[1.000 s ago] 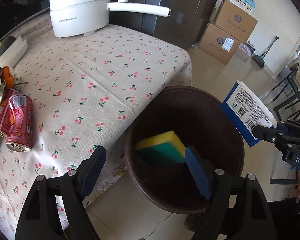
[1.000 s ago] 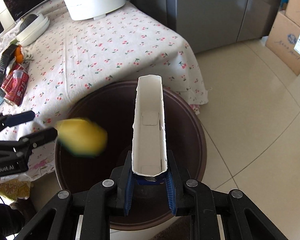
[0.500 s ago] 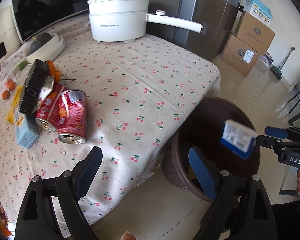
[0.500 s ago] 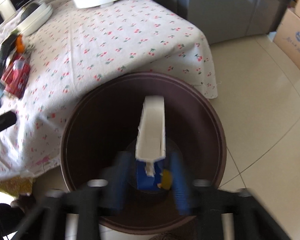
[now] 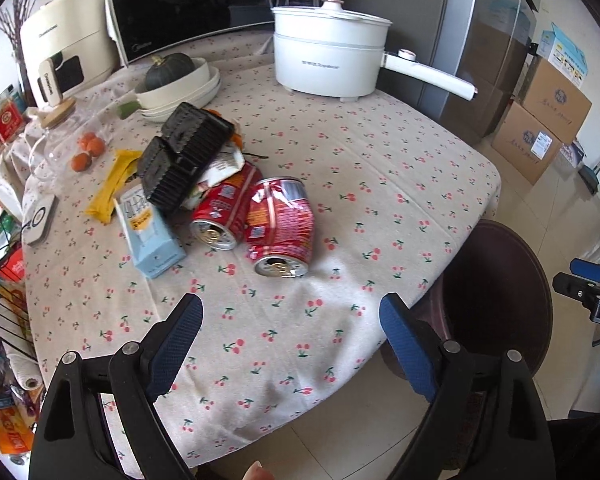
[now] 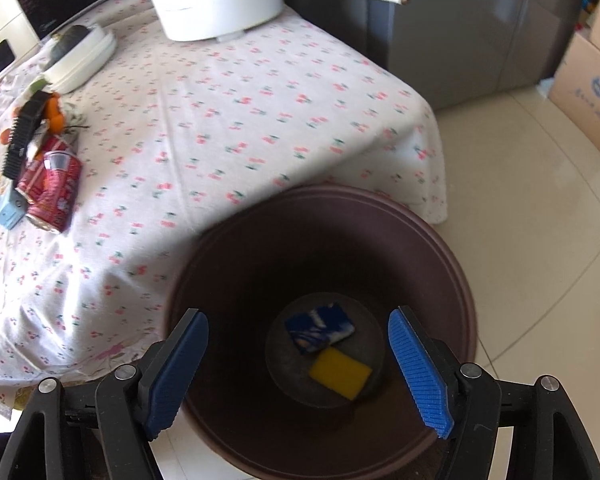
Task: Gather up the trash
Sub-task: 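Move both open tools back over the table, then grasp the blue-and-white milk carton with the left tool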
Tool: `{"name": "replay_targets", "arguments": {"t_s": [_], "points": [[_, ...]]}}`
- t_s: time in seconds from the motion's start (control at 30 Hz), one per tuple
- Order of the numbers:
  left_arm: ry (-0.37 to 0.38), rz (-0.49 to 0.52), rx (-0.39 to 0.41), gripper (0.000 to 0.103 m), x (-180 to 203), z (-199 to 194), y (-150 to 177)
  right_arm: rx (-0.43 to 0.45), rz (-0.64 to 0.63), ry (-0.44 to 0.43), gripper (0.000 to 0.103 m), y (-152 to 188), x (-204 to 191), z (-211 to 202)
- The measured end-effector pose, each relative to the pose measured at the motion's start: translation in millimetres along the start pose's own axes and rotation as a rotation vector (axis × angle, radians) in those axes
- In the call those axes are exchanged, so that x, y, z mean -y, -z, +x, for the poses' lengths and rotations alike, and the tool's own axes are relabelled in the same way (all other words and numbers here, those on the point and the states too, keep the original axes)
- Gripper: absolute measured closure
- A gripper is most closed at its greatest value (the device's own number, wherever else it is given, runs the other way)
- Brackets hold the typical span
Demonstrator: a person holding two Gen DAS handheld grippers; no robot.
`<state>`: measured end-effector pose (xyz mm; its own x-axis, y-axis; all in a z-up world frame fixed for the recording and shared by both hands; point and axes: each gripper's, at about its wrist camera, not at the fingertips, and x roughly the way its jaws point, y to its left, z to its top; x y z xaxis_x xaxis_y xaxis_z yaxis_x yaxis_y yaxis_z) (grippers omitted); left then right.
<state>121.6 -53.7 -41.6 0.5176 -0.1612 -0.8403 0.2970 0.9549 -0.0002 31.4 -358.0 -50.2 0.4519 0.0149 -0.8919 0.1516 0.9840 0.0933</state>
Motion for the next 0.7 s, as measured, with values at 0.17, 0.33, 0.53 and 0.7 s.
{"name": "replay_targets", "arguments": {"t_s": [0.17, 0.33, 0.53, 0.7], "points": [[-0.062, -0.062, 0.003, 0.011, -35.6, -4.3, -1.2, 0.011, -0.034, -0.014, 0.022, -10.2, -28.4, -1.2], [-0.098, -0.162, -0.015, 0.011, -79.8, -5.0, -2.2, 0.021, -0.074, -0.043, 0.021, -21.2, -59.1, 1.0], [-0.139, -0.285, -0.058, 0.011, -126.7, 9.8, -5.8, 0.015, -0.111, -0.063, 0.020, -35.1, -92.0, 10.2], [-0.132, -0.318, -0.082, 0.012, -141.7, 37.8, -16.1, 0.010, -0.120, -0.085, 0.020, -46.9, -111.6, 19.5]]}}
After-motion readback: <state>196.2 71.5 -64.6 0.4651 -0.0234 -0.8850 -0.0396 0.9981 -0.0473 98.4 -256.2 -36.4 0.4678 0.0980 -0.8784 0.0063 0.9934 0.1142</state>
